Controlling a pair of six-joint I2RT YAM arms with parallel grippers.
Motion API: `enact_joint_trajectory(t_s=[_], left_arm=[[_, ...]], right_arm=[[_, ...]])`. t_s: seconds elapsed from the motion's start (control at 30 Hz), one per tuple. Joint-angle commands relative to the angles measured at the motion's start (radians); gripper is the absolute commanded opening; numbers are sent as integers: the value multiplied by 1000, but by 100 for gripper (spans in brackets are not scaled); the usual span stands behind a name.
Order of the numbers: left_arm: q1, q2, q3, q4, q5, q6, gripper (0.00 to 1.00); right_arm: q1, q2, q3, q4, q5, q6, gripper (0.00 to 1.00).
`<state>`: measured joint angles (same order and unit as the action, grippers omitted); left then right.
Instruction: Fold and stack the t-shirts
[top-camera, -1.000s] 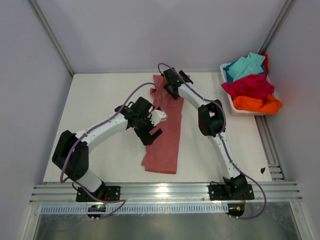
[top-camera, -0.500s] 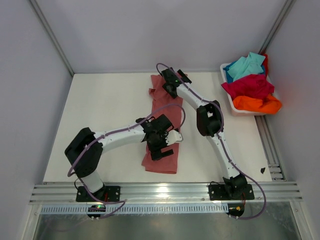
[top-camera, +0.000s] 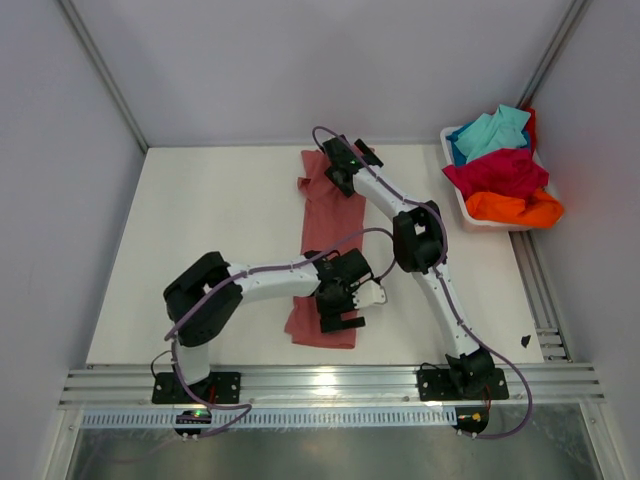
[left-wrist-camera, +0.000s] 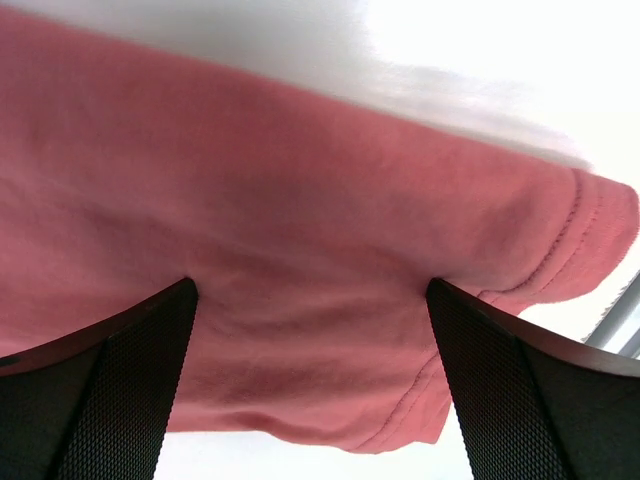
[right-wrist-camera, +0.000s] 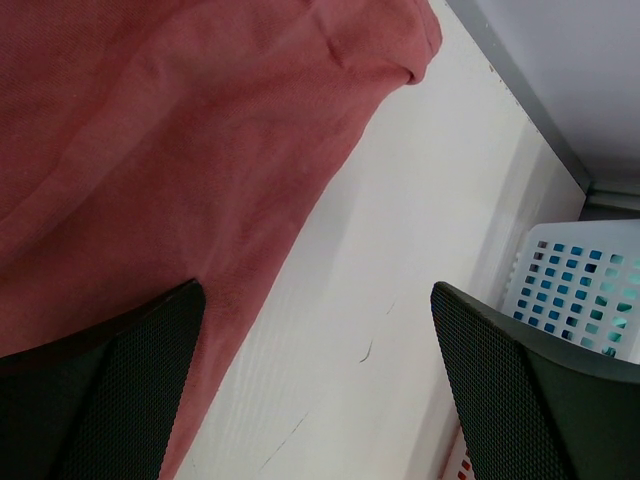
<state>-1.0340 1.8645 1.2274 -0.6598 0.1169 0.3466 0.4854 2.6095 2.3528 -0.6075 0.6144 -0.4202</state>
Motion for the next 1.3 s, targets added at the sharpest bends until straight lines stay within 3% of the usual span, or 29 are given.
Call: enact_joint_trajectory(t_s=[0.0, 0.2, 0.57, 0.87, 1.27], left_arm=[[-60, 30, 34, 20, 32, -12, 99], [-104, 74, 56, -3, 125, -55, 99], [-146, 131, 100, -3, 103, -72, 99], [-146, -31, 89, -15, -5, -69, 99], [-117, -306, 198, 5, -275, -92, 99]], right_arm=[[9, 14, 19, 12, -4, 1, 99], [9, 17, 25, 18, -8, 1, 99], [8, 12, 22, 18, -13, -12, 99], [12, -60, -43, 69, 16, -45, 99], [12, -356, -157, 133, 114, -26, 99]])
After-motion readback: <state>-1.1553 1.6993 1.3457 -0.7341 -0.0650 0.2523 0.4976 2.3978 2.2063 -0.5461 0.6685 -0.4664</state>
